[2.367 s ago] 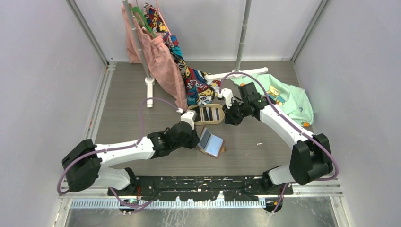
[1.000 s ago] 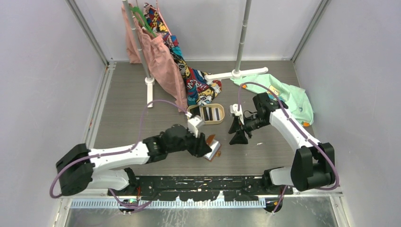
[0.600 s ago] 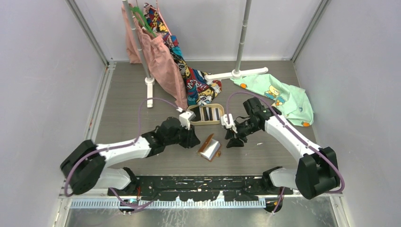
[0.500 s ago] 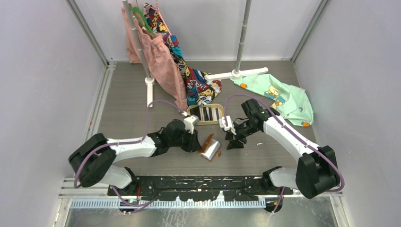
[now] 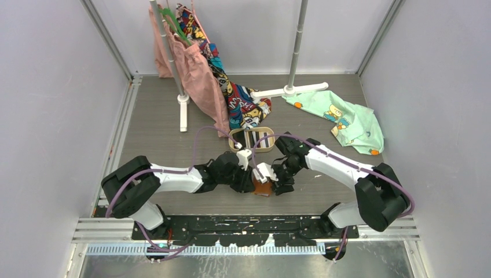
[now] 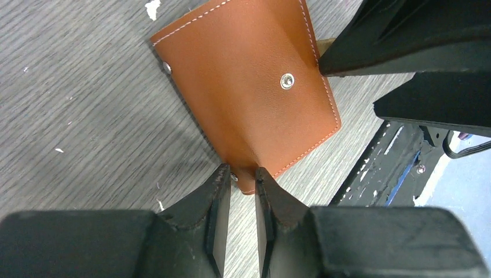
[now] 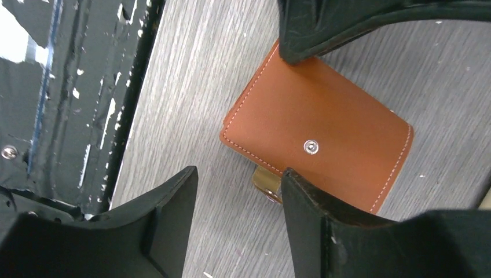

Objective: Put the credit cards into the card holder
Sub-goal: Close the card holder at the center of the board.

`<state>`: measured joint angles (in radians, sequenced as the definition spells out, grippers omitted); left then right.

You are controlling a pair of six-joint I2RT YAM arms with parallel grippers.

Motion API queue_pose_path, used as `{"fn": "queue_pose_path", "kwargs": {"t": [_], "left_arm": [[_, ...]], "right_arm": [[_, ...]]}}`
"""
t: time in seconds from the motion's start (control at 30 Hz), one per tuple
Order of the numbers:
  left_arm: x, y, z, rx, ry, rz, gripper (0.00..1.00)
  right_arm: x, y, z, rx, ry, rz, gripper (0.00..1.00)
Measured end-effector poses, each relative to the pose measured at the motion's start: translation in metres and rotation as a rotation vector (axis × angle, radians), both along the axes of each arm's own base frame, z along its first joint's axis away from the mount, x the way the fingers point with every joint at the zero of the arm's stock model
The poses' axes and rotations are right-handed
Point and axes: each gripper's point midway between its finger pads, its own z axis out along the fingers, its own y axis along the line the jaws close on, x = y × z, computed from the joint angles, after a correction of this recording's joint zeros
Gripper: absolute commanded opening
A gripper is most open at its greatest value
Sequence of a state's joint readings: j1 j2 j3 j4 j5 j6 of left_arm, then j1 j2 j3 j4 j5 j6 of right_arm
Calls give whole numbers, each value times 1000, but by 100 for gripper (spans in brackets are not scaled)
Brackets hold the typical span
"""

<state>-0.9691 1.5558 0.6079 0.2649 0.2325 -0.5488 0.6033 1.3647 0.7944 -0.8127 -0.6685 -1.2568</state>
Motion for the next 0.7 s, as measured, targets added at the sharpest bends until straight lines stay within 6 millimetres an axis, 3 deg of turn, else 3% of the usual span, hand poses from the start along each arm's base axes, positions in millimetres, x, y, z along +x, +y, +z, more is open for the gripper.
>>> {"fn": "queue_pose_path", "kwargs": {"t": [0.13, 0.47, 0.63, 0.7], "left_arm": [[2, 1, 0, 4, -5, 12, 24], [9, -17, 5, -26, -5, -8, 24], [13, -28, 5, -44, 0, -23, 24], [13, -33, 5, -58, 7, -25, 24]], "right_arm": [[5, -6, -8, -58, -49, 28, 49], [28, -23, -19, -161, -179, 19, 10], [36, -27, -16, -178, -227, 2, 8], [44, -29, -13, -180, -261, -17, 11]]}}
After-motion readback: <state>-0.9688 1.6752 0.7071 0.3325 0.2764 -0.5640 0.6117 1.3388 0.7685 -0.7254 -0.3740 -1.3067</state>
